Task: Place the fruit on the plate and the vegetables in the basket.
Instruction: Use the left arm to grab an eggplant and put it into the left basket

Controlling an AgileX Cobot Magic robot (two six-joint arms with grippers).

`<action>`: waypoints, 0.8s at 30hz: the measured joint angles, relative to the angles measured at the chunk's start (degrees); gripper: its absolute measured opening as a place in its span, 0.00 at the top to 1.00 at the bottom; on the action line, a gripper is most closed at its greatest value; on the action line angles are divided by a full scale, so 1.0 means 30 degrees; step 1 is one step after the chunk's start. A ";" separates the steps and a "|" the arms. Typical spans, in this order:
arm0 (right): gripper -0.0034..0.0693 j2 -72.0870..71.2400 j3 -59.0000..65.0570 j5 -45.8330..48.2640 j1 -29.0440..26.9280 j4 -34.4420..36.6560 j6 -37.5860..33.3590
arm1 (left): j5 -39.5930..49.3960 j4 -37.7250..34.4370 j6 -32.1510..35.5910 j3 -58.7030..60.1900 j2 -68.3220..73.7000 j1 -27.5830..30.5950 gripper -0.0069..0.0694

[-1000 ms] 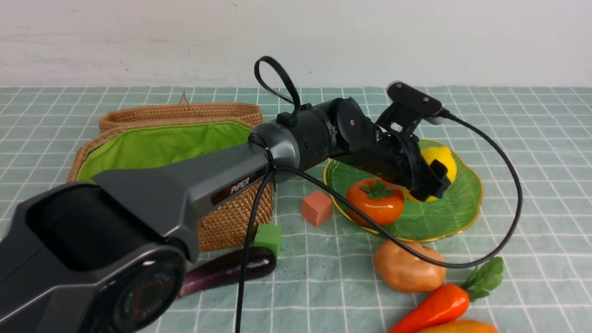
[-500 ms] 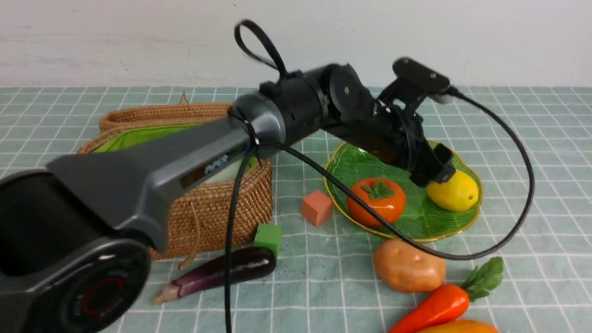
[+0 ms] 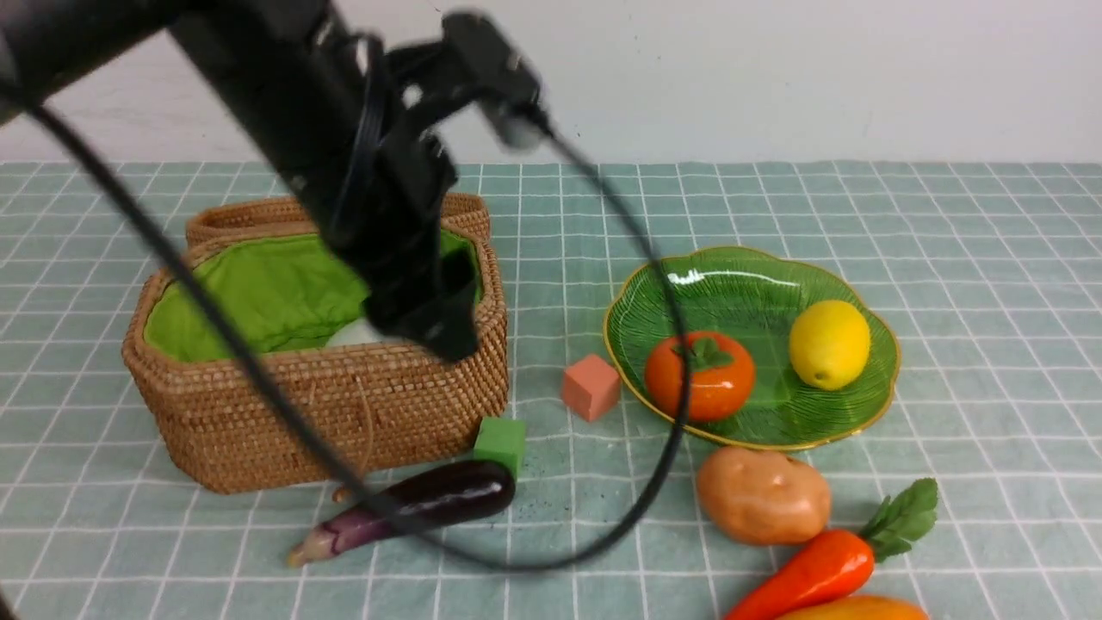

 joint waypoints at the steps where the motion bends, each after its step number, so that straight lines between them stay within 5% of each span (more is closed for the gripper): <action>1: 0.62 0.0000 0.0000 0.0000 0.0000 0.0000 0.0000 | -0.0609 0.0525 0.0483 0.2480 -0.0389 0.0000 0.21; 10: 0.62 0.0000 0.0000 0.0000 0.0000 0.0000 0.0000 | -0.7744 0.3511 -0.1439 0.8878 0.0168 0.0000 0.21; 24: 0.62 0.0000 0.0000 0.0000 0.0000 0.0000 0.0000 | -1.1090 0.3969 -0.1889 0.9020 0.2562 0.0000 0.21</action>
